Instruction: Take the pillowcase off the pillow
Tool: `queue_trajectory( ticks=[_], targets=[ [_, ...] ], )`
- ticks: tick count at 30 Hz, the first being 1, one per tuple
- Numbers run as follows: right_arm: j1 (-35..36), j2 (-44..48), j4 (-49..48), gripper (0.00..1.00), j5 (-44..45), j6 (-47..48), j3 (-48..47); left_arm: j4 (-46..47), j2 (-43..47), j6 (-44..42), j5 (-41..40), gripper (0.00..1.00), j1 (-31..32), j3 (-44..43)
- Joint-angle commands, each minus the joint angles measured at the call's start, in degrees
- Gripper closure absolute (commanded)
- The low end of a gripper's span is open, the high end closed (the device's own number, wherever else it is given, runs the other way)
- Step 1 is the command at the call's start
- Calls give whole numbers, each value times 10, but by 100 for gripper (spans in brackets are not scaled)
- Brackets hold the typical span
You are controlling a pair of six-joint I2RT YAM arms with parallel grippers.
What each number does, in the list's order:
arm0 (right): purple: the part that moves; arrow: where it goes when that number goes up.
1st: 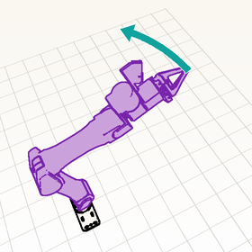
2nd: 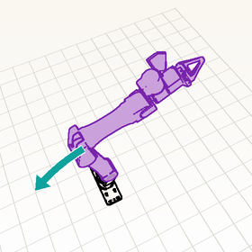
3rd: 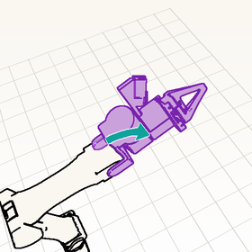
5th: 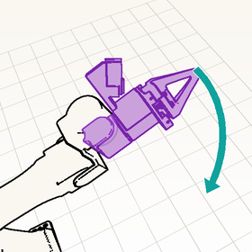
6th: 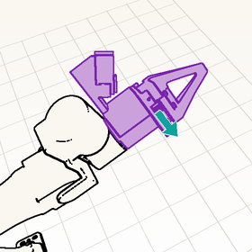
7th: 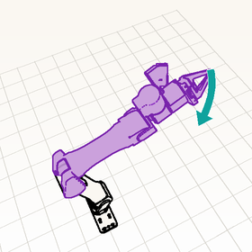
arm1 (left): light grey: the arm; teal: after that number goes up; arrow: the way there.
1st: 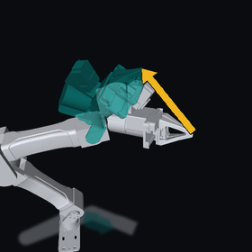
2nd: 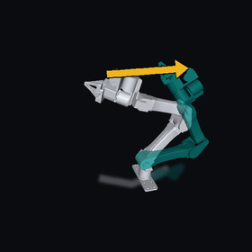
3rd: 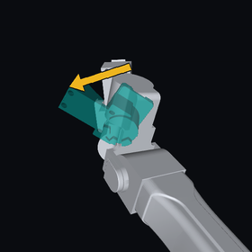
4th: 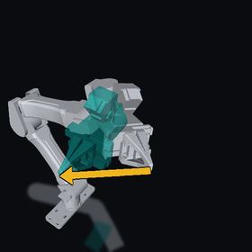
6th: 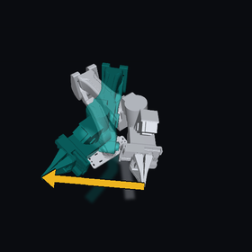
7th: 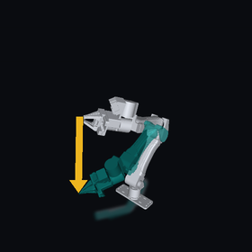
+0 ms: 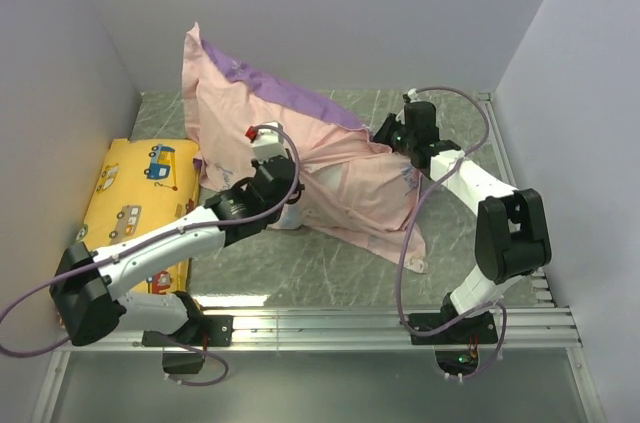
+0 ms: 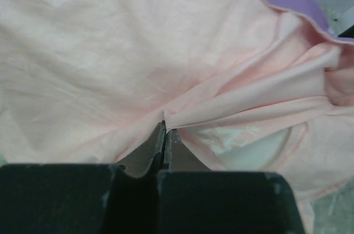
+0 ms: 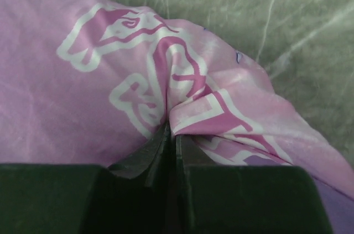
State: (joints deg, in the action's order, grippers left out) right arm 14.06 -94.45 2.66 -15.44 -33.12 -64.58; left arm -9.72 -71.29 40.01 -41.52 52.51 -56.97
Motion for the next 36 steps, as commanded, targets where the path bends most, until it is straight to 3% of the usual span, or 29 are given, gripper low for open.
queue_trajectory(
  ticks=[1, 2, 5, 8, 14, 16, 21, 26, 33, 36],
  targets=[
    [8, 27, 147, 80, 12, 36, -1, -8, -30, -29, 6, 99, -11, -8],
    [11, 37, 153, 68, 28, 41, -9, -4, -45, -32, 13, 100, -12, -17],
    [29, 80, 190, 51, 61, 49, -45, 11, -69, -40, 35, 100, -12, -36],
    [45, 133, 221, 43, 113, 48, -73, 17, -89, -47, 49, 99, -12, -54],
    [100, 234, 240, 37, 201, 27, -76, 29, -120, -52, 60, 99, -12, -78],
    [128, 268, 247, 36, 263, 17, -53, 35, -126, -50, 65, 99, -14, -82],
    [164, 328, 228, 33, 311, 3, 25, 41, -141, -47, 80, 99, -16, -85],
    [200, 272, 225, 29, 329, 23, 16, 58, -154, -42, 100, 99, -26, -82],
    [219, 126, 237, 26, 335, 19, -74, 58, -169, -34, 123, 99, -59, -90],
    [235, 121, 220, 25, 353, 18, -67, 68, -161, -34, 134, 100, -72, -75]
  ],
)
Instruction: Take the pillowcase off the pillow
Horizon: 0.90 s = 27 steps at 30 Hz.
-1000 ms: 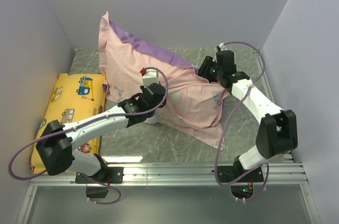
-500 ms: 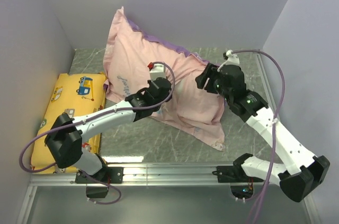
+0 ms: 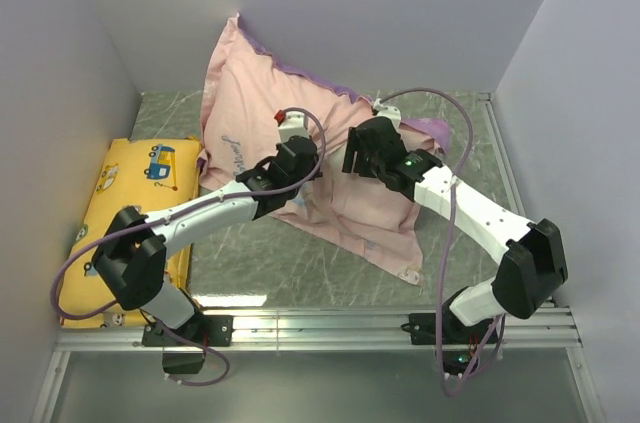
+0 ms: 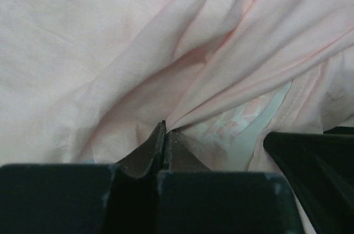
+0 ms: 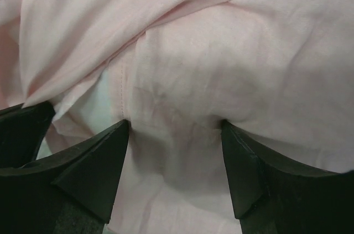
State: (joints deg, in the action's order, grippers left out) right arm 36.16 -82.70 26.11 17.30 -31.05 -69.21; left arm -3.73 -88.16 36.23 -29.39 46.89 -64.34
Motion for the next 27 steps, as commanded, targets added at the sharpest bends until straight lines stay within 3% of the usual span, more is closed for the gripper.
queue_trajectory(
  ticks=[1, 6, 9, 14, 22, 24, 27],
  targets=[
    [15, 3, -18, 25, 29, -5, -17, 8, 6, 3, 17, 100, -18, 3],
    [23, -2, 9, 26, 62, -8, -37, 16, 3, 7, 31, 100, -32, 12],
    [34, 16, -9, 21, 63, -2, -37, 23, 4, 9, 35, 100, -35, 18],
    [37, -49, 64, 19, 99, 7, -115, 22, 3, 12, 42, 99, -37, 17],
    [37, -93, 86, 18, 124, 20, -141, 19, 4, 15, 45, 99, -46, 11],
    [37, -99, 104, 21, 136, 19, -147, 14, 4, 17, 47, 100, -51, 11],
    [29, -67, 105, 42, 161, 13, -111, 11, 8, 21, 58, 100, -68, 11]
  ],
)
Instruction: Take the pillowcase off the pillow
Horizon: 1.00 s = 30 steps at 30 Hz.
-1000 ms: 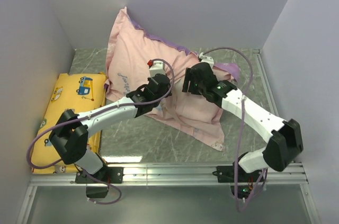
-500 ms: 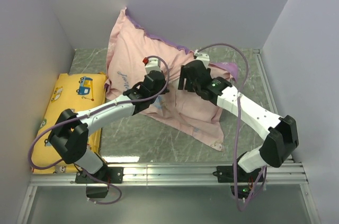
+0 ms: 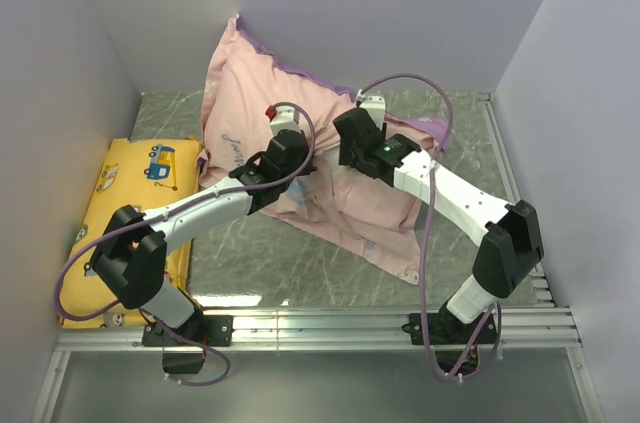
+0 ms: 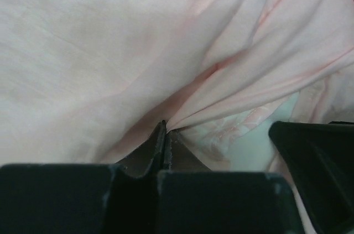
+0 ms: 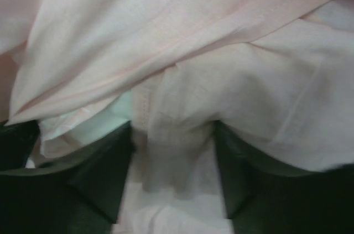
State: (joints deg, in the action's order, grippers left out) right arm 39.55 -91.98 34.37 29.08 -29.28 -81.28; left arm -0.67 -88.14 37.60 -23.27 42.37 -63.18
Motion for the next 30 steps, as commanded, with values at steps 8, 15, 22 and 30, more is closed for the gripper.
queue_trajectory(
  ticks=[8, 15, 22, 30],
  targets=[
    [-132, 199, -35, 100, -8, -39, 211, -34, 23, 14, 19, 99, -73, 9],
    [-319, 250, -183, 100, -153, -116, 392, -58, 49, 54, 9, 99, -134, 37],
    [-306, 158, -343, 100, -335, -129, 457, -29, 37, 13, 89, 99, -125, 10],
    [-298, 283, -426, 100, -395, -119, 540, -80, 13, -51, 95, 79, -84, -93]
  ],
)
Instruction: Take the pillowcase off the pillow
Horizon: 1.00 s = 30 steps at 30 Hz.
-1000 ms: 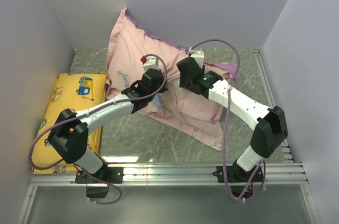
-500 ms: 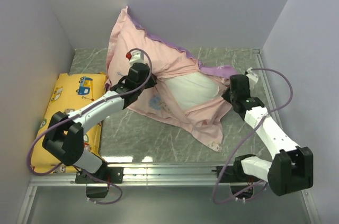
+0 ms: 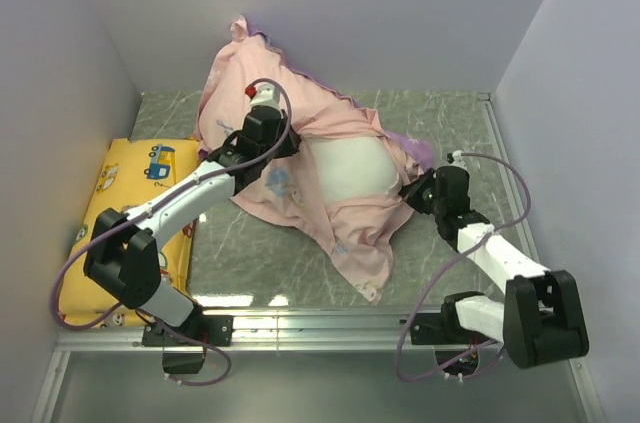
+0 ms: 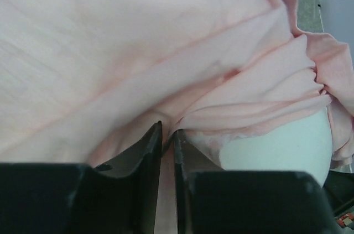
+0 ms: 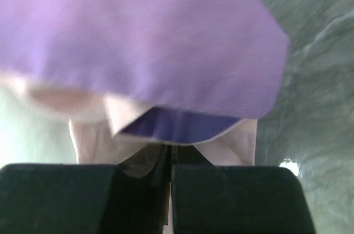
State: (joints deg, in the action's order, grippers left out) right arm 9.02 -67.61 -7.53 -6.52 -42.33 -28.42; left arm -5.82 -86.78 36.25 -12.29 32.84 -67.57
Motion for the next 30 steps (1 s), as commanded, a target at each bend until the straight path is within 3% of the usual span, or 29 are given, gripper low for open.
queue_trajectory(
  ticks=[1, 13, 18, 22, 30],
  targets=[
    [7, 48, 1, 100, -37, 15, 8, -38, -1, -39, -19, 76, 13, -57],
    [7, 114, 66, 100, -31, 38, -28, -110, 1, -61, -57, 50, 46, -157],
    [7, 112, 65, 100, -33, 39, -29, -134, 16, -78, -108, 36, 95, -192],
    [7, 109, 69, 100, -30, 41, -31, -142, 14, -80, -107, 33, 114, -210],
    [7, 123, 89, 100, -13, 45, -35, -154, -62, -104, -128, 23, 229, -268]
  ],
)
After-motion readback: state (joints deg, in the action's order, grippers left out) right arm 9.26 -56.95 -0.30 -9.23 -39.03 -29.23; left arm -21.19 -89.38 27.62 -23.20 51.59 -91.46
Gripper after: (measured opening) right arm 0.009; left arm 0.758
